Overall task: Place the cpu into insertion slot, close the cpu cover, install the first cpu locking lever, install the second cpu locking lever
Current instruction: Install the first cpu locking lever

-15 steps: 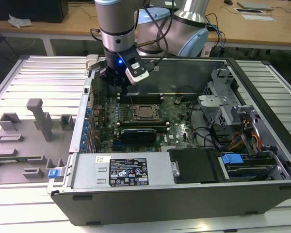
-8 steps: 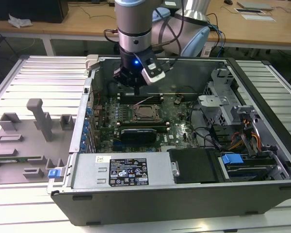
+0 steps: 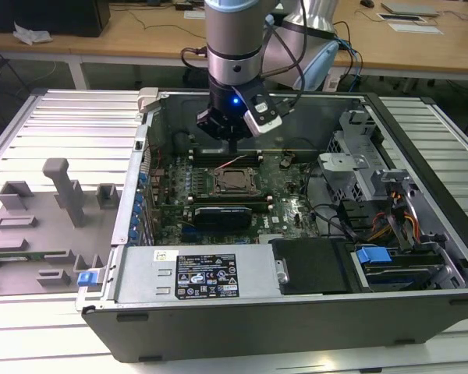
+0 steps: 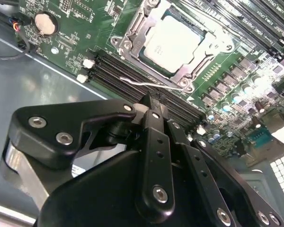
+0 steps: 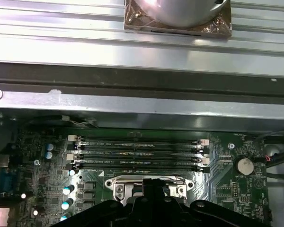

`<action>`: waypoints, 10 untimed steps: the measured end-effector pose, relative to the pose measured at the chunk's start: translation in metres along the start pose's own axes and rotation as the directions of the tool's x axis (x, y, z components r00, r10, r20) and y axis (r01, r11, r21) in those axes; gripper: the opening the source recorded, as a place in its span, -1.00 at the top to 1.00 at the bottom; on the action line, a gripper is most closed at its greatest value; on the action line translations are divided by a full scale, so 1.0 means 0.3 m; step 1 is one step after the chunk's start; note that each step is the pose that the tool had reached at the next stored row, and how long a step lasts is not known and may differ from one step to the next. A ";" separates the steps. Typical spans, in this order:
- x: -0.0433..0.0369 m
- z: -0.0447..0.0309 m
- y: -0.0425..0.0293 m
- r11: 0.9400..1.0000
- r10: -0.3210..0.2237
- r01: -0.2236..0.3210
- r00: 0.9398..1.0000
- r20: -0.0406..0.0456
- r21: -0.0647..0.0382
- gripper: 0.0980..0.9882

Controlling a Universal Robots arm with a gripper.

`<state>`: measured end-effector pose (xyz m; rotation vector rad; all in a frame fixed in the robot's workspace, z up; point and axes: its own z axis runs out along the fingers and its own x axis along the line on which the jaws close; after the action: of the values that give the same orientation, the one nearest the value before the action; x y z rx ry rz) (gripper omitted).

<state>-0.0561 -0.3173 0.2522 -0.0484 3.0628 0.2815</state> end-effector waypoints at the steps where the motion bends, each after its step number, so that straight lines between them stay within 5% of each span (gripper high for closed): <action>1: 0.002 0.000 0.000 1.000 -0.003 0.003 1.000 0.015 0.000 0.98; 2: 0.004 0.000 0.000 1.000 -0.006 0.006 1.000 0.030 0.001 0.98; 3: 0.007 0.000 0.000 1.000 -0.010 0.010 0.998 0.054 0.002 0.98; 5: 0.012 0.001 0.000 1.000 -0.015 0.015 0.997 0.080 0.003 0.98; 7: 0.019 0.002 0.000 1.000 -0.022 0.022 0.993 0.116 0.004 0.98; 10: 0.029 0.004 0.000 1.000 -0.029 0.029 0.988 0.155 0.006 0.98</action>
<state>-0.0648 -0.3173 0.2504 -0.0674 2.9060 0.2639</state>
